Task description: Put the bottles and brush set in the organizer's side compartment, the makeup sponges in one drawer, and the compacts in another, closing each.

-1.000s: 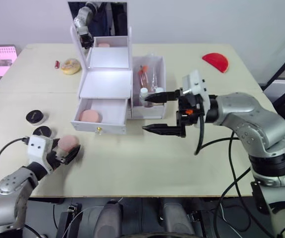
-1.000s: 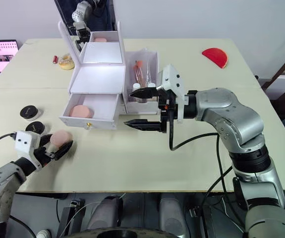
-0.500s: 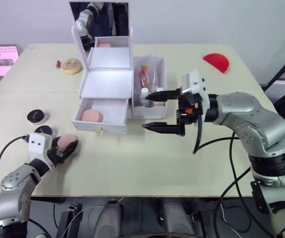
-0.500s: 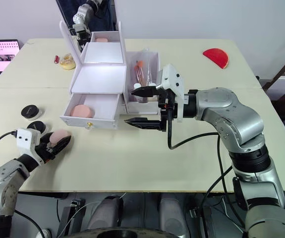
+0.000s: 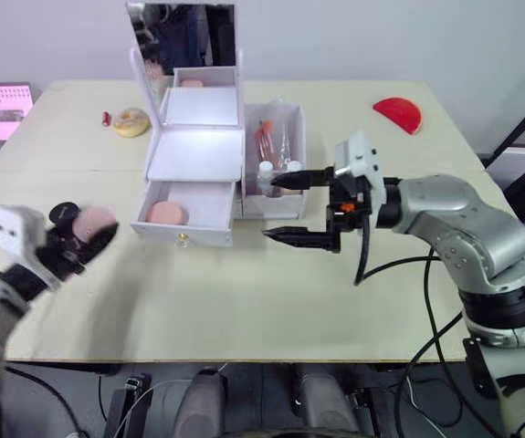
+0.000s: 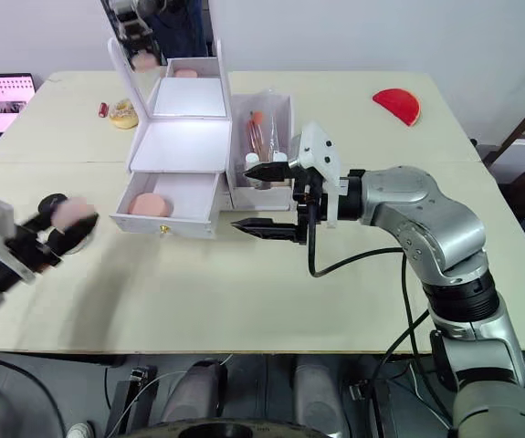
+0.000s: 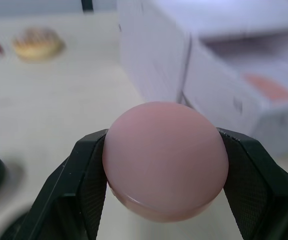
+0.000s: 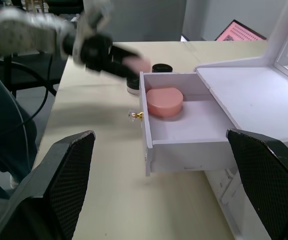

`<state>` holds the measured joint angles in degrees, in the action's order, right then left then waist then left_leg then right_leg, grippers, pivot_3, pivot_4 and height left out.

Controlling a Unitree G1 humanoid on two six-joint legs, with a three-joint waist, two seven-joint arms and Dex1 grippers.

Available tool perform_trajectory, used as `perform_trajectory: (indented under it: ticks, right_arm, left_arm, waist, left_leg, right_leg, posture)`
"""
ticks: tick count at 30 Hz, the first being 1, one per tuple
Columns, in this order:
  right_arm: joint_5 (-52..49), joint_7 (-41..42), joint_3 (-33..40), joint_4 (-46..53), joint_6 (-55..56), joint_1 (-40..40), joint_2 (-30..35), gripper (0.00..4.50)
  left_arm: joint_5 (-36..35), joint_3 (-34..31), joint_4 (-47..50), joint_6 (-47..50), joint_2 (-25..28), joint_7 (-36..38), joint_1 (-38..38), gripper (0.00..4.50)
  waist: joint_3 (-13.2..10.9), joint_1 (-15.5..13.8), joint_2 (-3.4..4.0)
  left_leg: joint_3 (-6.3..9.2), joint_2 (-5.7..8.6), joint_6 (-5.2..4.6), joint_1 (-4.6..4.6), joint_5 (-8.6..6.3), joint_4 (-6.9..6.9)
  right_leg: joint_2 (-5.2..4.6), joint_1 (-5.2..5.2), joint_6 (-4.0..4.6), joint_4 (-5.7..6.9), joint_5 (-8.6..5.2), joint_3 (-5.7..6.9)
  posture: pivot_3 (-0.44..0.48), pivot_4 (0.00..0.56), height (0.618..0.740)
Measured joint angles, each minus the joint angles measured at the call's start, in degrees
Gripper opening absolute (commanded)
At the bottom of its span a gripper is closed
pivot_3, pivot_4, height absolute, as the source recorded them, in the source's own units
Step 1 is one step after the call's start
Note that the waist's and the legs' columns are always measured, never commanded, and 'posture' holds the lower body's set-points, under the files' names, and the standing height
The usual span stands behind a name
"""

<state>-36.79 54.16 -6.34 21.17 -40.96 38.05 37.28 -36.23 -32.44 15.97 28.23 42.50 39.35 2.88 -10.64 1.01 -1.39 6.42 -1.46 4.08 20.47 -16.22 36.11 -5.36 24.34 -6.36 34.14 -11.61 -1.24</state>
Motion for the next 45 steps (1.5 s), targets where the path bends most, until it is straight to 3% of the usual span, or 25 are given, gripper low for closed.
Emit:
perform_trajectory:
  ticks: [7, 13, 21, 28, 38, 40, 42, 45]
  right_arm:
    - [0.38, -1.10, 0.39, 0.19, 0.01, -0.78, 0.05, 4.50]
    - [0.78, -2.10, 0.49, 0.30, 0.02, -1.39, -0.05, 4.50]
    - [1.22, -3.27, 0.71, 1.15, 0.00, -2.07, 0.16, 4.50]
    - [1.72, -5.14, 1.25, 1.90, -0.92, -3.26, 0.30, 4.50]
    - [1.79, -6.58, 1.38, 2.35, -1.20, -3.50, 0.30, 4.50]
    - [1.80, -6.65, 1.38, 2.35, -1.20, -3.50, 0.30, 4.50]
    - [1.83, -6.74, 1.38, 2.35, -1.20, -3.50, 0.30, 4.50]
    - [1.88, -6.87, 1.38, 2.35, -1.19, -3.50, 0.28, 4.50]
  left_arm:
    - [-2.37, 3.39, -2.46, 3.32, 4.10, 4.07, -10.26, 2.68]
    - [-4.95, 14.32, -4.91, 5.20, 4.11, 12.33, -20.22, 2.68]
    - [0.88, 27.46, -14.19, 3.46, 3.35, 22.35, -30.70, 2.68]
    - [3.78, 31.53, -18.16, 1.87, 0.30, 25.55, -34.85, 2.68]
    - [5.78, 32.23, -19.43, 1.47, -0.95, 27.45, -36.39, 2.68]
    - [5.83, 32.23, -19.61, 1.48, -0.97, 27.73, -36.44, 3.72]
    - [5.92, 32.23, -19.73, 1.49, -1.01, 27.81, -36.54, 4.48]
    - [6.35, 32.23, -20.02, 1.52, -1.18, 27.74, -36.95, 4.48]
  waist:
    - [-0.02, -0.26, -0.03]
    - [-0.02, 0.13, -0.03]
    - [-0.02, 0.02, -0.03]
    - [-0.03, -0.02, -0.02]
    - [-0.03, -0.04, -0.03]
    - [-0.03, 0.00, -0.03]
    - [-0.03, 0.00, -0.03]
    - [-0.03, -0.01, -0.03]
  left_leg:
    - [0.02, 0.00, 0.00, 0.08, 0.00, -0.01]
    - [0.02, 0.00, 0.00, 0.03, 0.00, -0.07]
    - [0.04, -0.01, -0.01, 0.09, 0.01, -0.03]
    - [0.04, -0.02, -0.01, 0.08, 0.01, -0.05]
    - [0.04, -0.02, -0.01, 0.08, 0.01, -0.02]
    - [0.04, -0.02, -0.01, 0.08, 0.01, -0.03]
    - [0.04, -0.02, -0.01, 0.07, 0.01, -0.03]
    - [0.04, -0.02, -0.01, 0.07, 0.01, -0.02]
  right_leg:
    - [0.01, 0.00, 0.00, -0.03, 0.00, 0.00]
    - [0.06, 0.01, 0.00, -0.02, 0.01, -0.01]
    - [0.09, 0.02, 0.00, -0.06, 0.01, -0.02]
    - [0.09, 0.02, -0.03, -0.05, -0.01, -0.03]
    - [0.09, 0.02, -0.04, -0.02, -0.01, -0.03]
    - [0.09, 0.02, -0.04, -0.02, -0.01, -0.03]
    - [0.09, 0.02, -0.04, -0.02, -0.01, -0.03]
    - [0.09, 0.02, -0.04, -0.02, -0.01, -0.03]
  posture:
    - [0.000, 0.150, 0.739]
    - [0.000, 0.150, 0.739]
    - [0.000, 0.150, 0.739]
    - [0.000, 0.150, 0.739]
    - [0.000, 0.150, 0.739]
    - [0.000, 0.150, 0.739]
    - [0.000, 0.150, 0.739]
    - [0.000, 0.150, 0.739]
